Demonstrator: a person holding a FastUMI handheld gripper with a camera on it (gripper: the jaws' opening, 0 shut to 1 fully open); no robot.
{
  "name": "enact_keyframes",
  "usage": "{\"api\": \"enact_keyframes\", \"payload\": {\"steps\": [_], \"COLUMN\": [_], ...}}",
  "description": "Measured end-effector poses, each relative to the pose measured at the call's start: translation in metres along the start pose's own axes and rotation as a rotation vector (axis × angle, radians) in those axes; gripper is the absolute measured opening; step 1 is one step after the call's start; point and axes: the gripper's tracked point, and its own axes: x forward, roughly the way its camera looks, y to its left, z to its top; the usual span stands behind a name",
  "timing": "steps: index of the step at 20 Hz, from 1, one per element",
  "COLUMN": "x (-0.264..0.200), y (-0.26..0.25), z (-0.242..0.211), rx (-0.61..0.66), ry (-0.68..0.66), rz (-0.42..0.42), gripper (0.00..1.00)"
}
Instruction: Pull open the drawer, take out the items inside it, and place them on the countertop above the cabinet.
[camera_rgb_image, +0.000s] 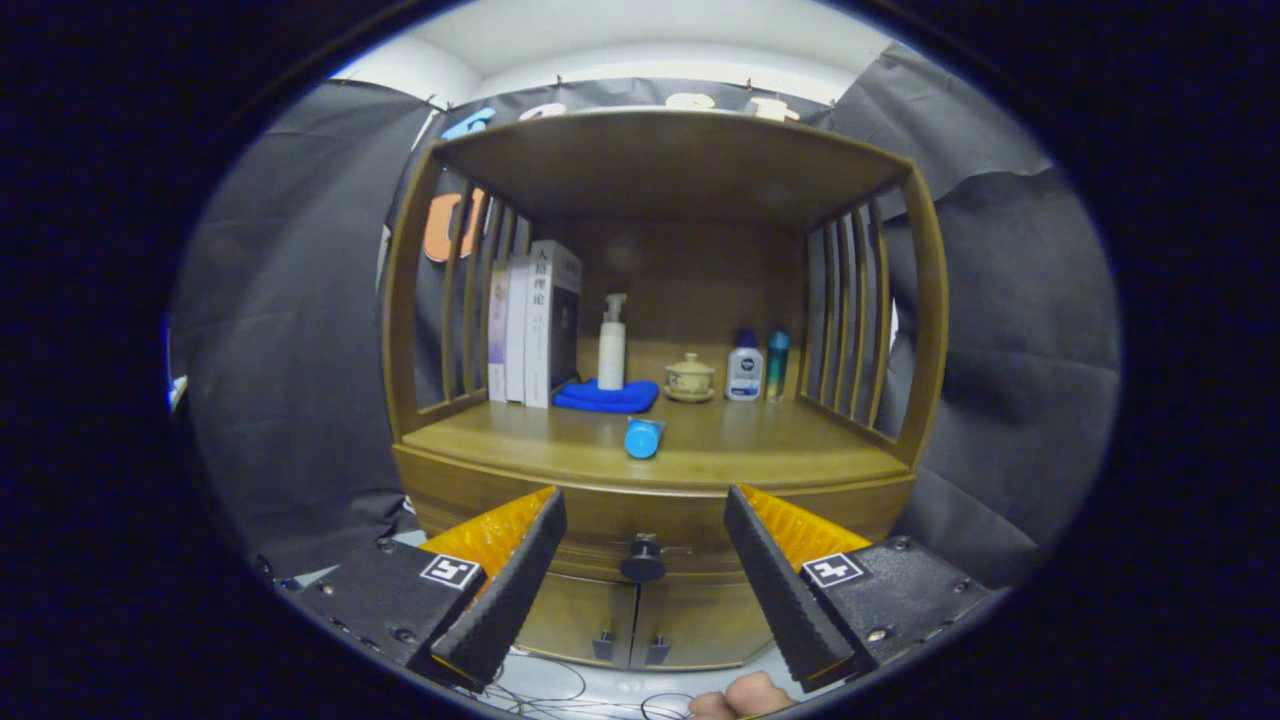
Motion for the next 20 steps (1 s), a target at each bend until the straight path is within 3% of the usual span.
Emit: {"api": "enact_keyframes", "payload": {"steps": [10, 20], "x": [-0.094, -0.131], "y": [-0.01, -0.023], "z": [0.012, 0.065], "rx": [0.002, 0.043], "ry": [0.004, -0.114], "rz": [0.095, 0.061], "gripper": [1.0, 1.0]}}
